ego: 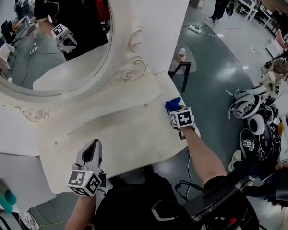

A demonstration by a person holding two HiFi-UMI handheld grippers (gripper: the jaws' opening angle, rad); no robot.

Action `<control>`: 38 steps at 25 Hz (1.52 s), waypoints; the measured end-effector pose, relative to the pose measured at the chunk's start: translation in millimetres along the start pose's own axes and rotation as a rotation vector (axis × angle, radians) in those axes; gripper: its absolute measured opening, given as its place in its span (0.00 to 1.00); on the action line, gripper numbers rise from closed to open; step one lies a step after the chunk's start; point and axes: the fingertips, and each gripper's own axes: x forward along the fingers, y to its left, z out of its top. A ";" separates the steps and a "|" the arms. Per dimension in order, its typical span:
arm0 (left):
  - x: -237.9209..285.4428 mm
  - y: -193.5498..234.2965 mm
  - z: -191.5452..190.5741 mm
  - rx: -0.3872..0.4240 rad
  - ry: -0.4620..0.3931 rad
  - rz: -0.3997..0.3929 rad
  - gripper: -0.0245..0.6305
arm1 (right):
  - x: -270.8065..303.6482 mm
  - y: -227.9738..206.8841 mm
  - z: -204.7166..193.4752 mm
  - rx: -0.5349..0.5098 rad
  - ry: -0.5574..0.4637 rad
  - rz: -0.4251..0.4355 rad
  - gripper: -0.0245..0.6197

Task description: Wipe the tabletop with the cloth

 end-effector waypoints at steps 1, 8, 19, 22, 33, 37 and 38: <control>3.1 -3.8 0.7 0.003 -0.002 -0.017 0.05 | -8.5 -0.2 -9.9 0.010 0.003 0.001 0.25; 16.7 -30.8 3.8 0.019 -0.008 -0.126 0.05 | -75.2 4.2 -89.2 0.051 0.028 -0.013 0.25; 21.9 -51.5 3.3 0.034 -0.009 -0.210 0.05 | -121.4 2.6 -139.9 0.105 0.076 -0.035 0.25; 19.9 -47.2 5.7 0.034 -0.014 -0.186 0.05 | -108.0 -12.0 -102.3 0.115 0.003 -0.043 0.25; 2.0 -26.2 0.4 0.018 -0.015 0.003 0.05 | 6.5 -52.8 42.8 0.052 -0.075 -0.032 0.25; -8.6 -18.6 -0.1 0.007 -0.021 0.066 0.05 | 24.3 -60.0 39.5 0.042 -0.038 -0.028 0.25; -10.2 -18.2 -0.6 0.003 -0.021 0.076 0.05 | 23.9 -59.8 38.1 0.036 -0.039 -0.023 0.25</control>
